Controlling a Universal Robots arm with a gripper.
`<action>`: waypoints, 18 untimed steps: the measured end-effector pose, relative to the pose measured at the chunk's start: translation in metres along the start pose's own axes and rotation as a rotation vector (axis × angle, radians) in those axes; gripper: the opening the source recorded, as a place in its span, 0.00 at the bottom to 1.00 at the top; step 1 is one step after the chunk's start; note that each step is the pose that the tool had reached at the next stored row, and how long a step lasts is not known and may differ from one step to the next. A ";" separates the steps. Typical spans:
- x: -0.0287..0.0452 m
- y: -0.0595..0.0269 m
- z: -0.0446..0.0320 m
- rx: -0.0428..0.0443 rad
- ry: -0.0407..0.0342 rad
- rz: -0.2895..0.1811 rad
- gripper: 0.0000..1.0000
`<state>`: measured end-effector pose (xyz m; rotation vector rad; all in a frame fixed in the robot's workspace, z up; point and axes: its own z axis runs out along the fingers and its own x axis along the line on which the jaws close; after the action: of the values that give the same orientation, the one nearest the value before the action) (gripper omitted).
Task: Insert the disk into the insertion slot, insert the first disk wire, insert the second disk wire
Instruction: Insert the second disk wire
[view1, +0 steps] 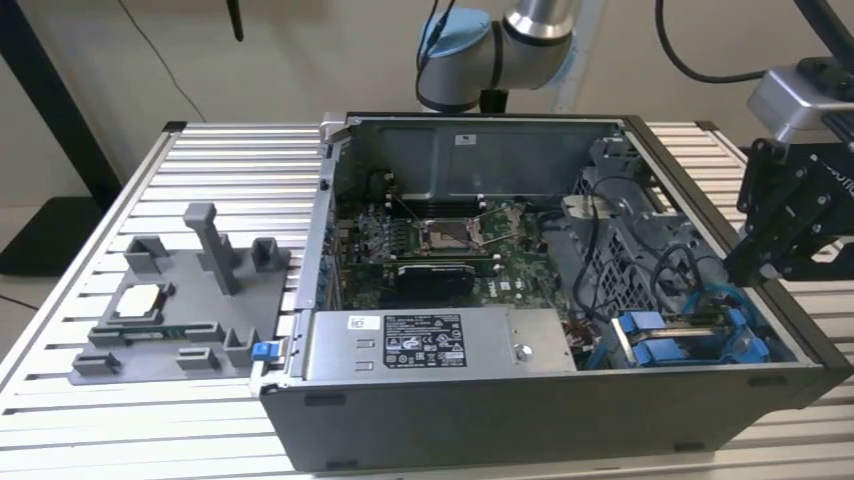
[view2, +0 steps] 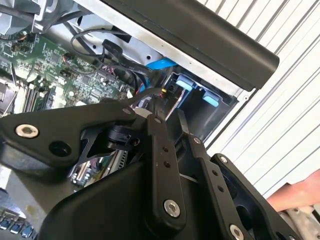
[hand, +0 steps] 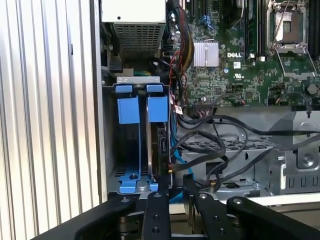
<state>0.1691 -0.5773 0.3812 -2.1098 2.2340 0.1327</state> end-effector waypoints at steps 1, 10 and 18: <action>-0.0003 -0.0006 0.0008 0.0000 0.0000 0.000 1.00; -0.0030 -0.0053 0.0074 0.0000 0.0000 0.000 1.00; -0.0056 -0.0080 0.0123 0.0000 0.0003 0.000 1.00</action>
<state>0.1773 -0.5709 0.3695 -2.1098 2.2342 0.1324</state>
